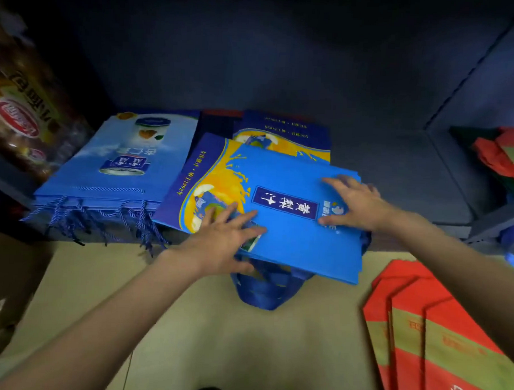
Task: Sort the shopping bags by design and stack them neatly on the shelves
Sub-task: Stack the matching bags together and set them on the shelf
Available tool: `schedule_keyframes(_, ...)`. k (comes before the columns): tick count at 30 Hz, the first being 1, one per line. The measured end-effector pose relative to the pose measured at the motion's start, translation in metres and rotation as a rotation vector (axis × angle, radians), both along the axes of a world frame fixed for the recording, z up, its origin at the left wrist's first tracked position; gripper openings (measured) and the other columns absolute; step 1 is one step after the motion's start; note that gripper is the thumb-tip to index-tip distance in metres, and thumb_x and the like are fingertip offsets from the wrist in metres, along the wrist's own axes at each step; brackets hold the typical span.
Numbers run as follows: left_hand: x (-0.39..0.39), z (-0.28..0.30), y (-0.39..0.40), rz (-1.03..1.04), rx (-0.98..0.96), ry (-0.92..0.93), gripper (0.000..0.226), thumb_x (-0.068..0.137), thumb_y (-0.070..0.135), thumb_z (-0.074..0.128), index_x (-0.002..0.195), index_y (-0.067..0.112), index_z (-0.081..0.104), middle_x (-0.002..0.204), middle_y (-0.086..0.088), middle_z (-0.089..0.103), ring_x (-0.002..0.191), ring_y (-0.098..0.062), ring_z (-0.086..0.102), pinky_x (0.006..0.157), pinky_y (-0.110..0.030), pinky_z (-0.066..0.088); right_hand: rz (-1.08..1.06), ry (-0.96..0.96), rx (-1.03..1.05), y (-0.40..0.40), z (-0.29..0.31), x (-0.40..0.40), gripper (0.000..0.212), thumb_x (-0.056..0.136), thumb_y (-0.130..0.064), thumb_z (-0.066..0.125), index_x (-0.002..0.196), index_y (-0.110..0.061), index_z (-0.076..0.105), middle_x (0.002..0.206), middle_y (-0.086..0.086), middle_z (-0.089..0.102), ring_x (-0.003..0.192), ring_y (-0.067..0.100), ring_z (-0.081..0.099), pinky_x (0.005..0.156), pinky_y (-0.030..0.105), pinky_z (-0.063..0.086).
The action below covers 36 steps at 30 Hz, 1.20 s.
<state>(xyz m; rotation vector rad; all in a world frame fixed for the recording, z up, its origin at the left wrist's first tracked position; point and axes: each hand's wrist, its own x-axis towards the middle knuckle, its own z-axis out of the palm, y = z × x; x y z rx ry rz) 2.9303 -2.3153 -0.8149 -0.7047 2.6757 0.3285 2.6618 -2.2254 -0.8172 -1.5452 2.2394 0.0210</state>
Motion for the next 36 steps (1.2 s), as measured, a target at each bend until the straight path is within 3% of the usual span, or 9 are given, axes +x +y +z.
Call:
schedule_keyframes(5,0.008,-0.022,-0.008,-0.073,-0.167,0.213,0.058,0.084,0.045,0.057,0.138,0.038,0.039,0.152,0.007,0.029,0.141,-0.03,0.022,0.11,-0.05,0.017,-0.06,-0.01,0.037,-0.043,-0.005,-0.033,0.108,0.062,-0.069,0.063,0.149,-0.03,0.012,0.153,0.013,0.019,0.141,0.033,0.018,0.114,0.047,0.02)
schedule_keyframes(8,0.013,-0.034,-0.008,-0.15,-0.222,0.349,0.057,0.06,0.04,0.064,0.114,0.028,0.056,0.123,-0.005,0.061,0.113,-0.041,0.056,0.088,-0.06,0.041,-0.106,-0.088,0.068,-0.056,-0.006,-0.035,0.101,0.068,-0.06,0.069,0.148,-0.029,0.015,0.144,0.015,0.027,0.135,0.033,0.029,0.109,0.038,0.028)
schedule_keyframes(15,0.023,-0.03,-0.003,-0.266,-0.265,0.638,0.034,0.084,0.03,0.046,0.117,0.027,0.047,0.124,-0.001,0.059,0.118,-0.024,0.046,0.096,-0.051,0.042,-0.227,-0.416,-0.073,0.01,0.014,-0.033,0.072,0.053,-0.066,0.076,0.111,-0.029,0.056,0.114,0.003,0.062,0.097,0.014,0.059,0.089,0.025,0.044)
schedule_keyframes(17,0.016,-0.015,-0.009,-0.255,-0.336,0.717,0.032,0.086,0.031,0.049,0.117,0.028,0.049,0.126,-0.002,0.057,0.12,-0.026,0.045,0.1,-0.053,0.036,-0.36,-0.533,-0.24,0.039,0.017,-0.033,0.049,0.064,-0.044,0.081,0.102,-0.026,0.057,0.1,0.01,0.063,0.076,0.01,0.059,0.068,0.015,0.049)
schedule_keyframes(21,-0.019,0.03,-0.027,0.255,-0.246,1.005,0.037,0.088,0.023,0.052,0.125,0.017,0.053,0.131,-0.009,0.051,0.122,-0.027,0.045,0.103,-0.045,0.034,-0.707,-0.752,-0.539,0.06,0.019,-0.025,0.026,0.084,-0.014,0.065,0.108,-0.02,0.056,0.069,0.001,0.064,0.048,0.001,0.058,0.043,0.012,0.044)
schedule_keyframes(23,-0.028,0.04,-0.035,0.535,-0.028,1.039,0.036,0.091,0.015,0.051,0.127,0.011,0.054,0.129,-0.01,0.054,0.12,-0.025,0.048,0.101,-0.03,0.032,-0.745,-0.841,-0.593,0.047,0.019,-0.011,0.016,0.088,-0.006,0.059,0.098,-0.018,0.055,0.062,-0.01,0.067,0.048,-0.004,0.059,0.045,0.012,0.047)
schedule_keyframes(26,-0.022,0.02,-0.043,0.713,0.205,0.781,0.037,0.092,0.013,0.052,0.129,0.01,0.052,0.128,-0.012,0.056,0.118,-0.026,0.051,0.098,-0.03,0.037,-0.841,-0.945,-0.584,0.02,0.004,0.015,0.023,0.089,-0.001,0.056,0.111,-0.009,0.052,0.091,0.001,0.067,0.053,0.0,0.063,0.049,0.019,0.053)
schedule_keyframes(30,-0.007,-0.008,-0.04,0.828,0.442,0.463,0.052,0.092,0.036,0.055,0.137,0.014,0.042,0.132,-0.007,0.053,0.118,-0.026,0.051,0.099,-0.036,0.041,-0.899,-0.851,-0.467,0.006,-0.036,0.035,0.036,0.088,-0.007,0.061,0.122,0.0,0.051,0.125,0.011,0.058,0.102,0.026,0.061,0.088,0.044,0.05)
schedule_keyframes(36,-0.007,-0.011,-0.033,0.913,0.567,0.513,0.053,0.091,0.041,0.055,0.135,0.014,0.042,0.126,-0.003,0.056,0.11,-0.023,0.056,0.095,-0.035,0.045,-0.758,-0.732,-0.365,0.011,-0.047,0.038,0.046,0.086,-0.022,0.065,0.127,-0.012,0.047,0.127,0.011,0.056,0.114,0.031,0.055,0.095,0.048,0.047)
